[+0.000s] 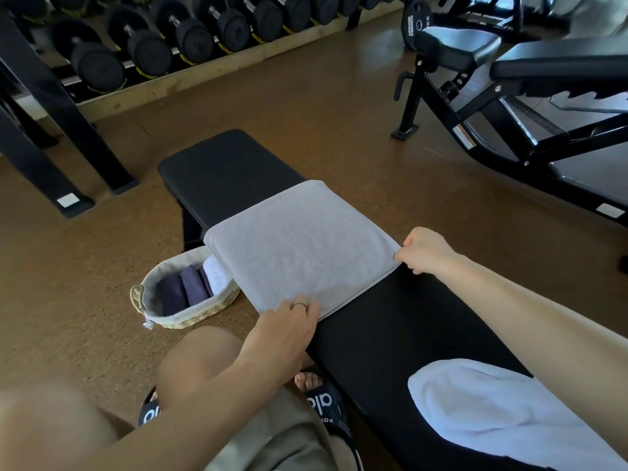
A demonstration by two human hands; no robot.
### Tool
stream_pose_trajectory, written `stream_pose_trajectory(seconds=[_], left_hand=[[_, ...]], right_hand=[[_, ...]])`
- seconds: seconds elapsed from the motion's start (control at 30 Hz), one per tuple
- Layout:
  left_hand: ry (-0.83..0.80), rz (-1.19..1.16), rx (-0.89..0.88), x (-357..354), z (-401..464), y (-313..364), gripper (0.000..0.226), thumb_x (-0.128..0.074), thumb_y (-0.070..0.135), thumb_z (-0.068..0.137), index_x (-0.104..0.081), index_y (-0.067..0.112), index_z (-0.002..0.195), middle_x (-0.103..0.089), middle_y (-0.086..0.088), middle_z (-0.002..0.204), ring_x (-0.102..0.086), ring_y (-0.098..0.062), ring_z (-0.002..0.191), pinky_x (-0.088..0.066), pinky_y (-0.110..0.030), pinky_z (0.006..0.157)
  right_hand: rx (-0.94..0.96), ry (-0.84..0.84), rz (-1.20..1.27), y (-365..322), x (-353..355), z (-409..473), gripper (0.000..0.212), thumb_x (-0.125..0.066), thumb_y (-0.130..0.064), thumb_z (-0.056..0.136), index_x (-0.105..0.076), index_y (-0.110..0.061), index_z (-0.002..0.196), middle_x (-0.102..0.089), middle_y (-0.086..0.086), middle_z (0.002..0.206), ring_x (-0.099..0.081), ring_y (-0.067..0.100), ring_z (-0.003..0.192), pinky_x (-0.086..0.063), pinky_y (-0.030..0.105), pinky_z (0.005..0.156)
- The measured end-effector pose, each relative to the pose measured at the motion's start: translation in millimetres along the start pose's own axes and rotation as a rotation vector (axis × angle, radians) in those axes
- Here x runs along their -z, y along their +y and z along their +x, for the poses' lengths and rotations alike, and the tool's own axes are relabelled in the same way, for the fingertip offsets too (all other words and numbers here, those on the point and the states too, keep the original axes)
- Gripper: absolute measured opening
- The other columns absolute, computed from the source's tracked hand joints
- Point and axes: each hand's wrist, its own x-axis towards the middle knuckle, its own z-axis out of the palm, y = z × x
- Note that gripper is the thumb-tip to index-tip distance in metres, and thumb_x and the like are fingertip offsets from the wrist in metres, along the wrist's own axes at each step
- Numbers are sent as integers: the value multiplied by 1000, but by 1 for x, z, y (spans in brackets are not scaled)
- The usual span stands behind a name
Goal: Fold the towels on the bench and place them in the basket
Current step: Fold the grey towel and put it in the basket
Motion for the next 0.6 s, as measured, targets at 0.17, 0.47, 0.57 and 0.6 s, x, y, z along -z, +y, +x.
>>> stream_pose_trajectory(seconds=[0.17, 0.47, 0.57, 0.6], left_hand=[[33, -41, 50, -6, -6, -2, 42, -74, 14, 74, -53, 10, 110, -54, -7, 102, -50, -19, 71, -44, -32, 46], [259, 48, -55, 15, -21, -53, 43, -75, -1, 57, -49, 15, 87, -48, -4, 78, -51, -20, 54, -30, -31, 38], [341, 142, -67, 21, -26, -71, 44, -66, -11, 58, -45, 14, 86, -45, -4, 74, -49, -21, 51, -25, -31, 39], [358, 159, -86, 23, -28, -76, 44, -63, -13, 59, -43, 14, 87, -45, -5, 73, -49, -21, 51, -26, -32, 39]], right_hand=[[-130, -72, 390, -8, 2, -2, 16, -62, 0, 88, -63, 1, 104, -67, 17, 102, -71, 25, 89, -63, 39, 81], [-71, -193, 640, -14, 26, -11, 23, -57, 11, 92, -59, -5, 110, -59, 20, 109, -66, 25, 90, -59, 31, 70], [4, -184, 664, -17, 30, -13, 19, -57, 9, 95, -59, -6, 107, -61, 21, 114, -68, 27, 94, -60, 31, 73], [28, -176, 674, -19, 31, -14, 18, -58, 8, 95, -61, -4, 108, -63, 21, 114, -69, 27, 96, -61, 32, 78]])
